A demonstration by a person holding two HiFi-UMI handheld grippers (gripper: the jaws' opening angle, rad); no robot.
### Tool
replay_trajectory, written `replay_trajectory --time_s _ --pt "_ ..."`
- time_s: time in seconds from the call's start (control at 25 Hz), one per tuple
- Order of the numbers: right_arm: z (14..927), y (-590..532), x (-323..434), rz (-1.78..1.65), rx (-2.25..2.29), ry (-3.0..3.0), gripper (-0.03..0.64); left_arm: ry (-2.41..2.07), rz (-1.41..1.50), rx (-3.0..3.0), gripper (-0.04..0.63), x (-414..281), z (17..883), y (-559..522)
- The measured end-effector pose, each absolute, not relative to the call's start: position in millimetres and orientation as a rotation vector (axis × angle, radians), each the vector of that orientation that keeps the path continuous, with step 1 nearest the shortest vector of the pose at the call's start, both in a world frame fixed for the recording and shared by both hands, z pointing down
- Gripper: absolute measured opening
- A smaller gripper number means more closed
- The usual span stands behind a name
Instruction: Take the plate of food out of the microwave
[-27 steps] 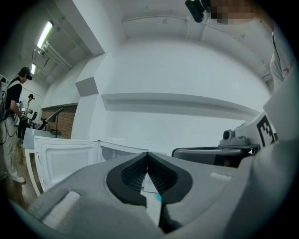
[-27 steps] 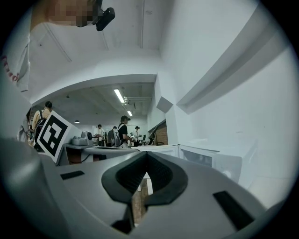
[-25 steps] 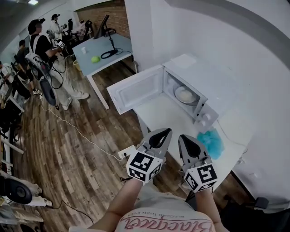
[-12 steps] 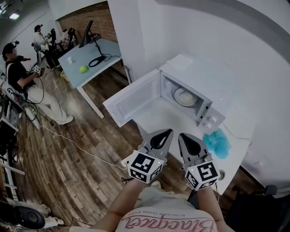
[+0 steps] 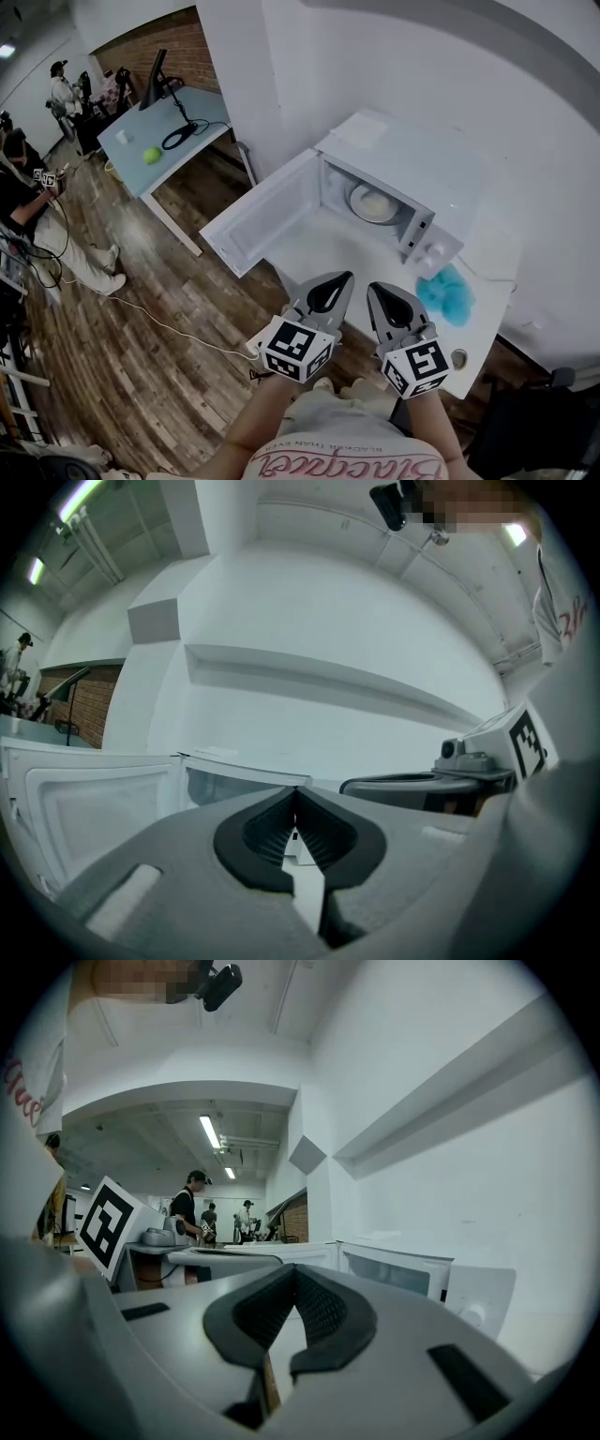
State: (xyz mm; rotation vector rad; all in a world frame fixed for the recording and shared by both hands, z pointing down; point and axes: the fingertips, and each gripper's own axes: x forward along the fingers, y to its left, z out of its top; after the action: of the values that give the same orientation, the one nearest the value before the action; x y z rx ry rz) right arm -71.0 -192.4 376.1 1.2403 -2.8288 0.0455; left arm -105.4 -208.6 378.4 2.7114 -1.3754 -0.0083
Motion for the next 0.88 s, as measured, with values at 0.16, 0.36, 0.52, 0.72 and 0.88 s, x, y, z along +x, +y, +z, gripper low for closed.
replay_trajectory --time_s 0.16,0.36,0.52,0.72,0.88 --pt "378.7 -200.3 -59.3 0.062 1.270 -2.810 0.011 -1.361 -0.009 2.710 0.006 -96.5 379.8 -216.9" --pt "378.5 -212.4 -41.0 0.065 1.275 -2.816 0.011 -1.351 0.004 2.717 0.006 -74.3 381.7 -227.5" --pt "374.9 -223.7 -24.9 0.071 1.260 -2.829 0.011 -1.368 0.008 2.720 0.006 -55.8 377.9 -238.5" --pt "375.1 -235.9 -8.6 0.093 1.217 -2.860 0.011 -1.410 0.024 2.695 0.006 -38.3 378.9 -250.4" --pt "378.6 -243.0 0.1 0.116 1.189 -2.873 0.011 -1.464 0.051 2.660 0.006 -31.1 382.7 -259.8"
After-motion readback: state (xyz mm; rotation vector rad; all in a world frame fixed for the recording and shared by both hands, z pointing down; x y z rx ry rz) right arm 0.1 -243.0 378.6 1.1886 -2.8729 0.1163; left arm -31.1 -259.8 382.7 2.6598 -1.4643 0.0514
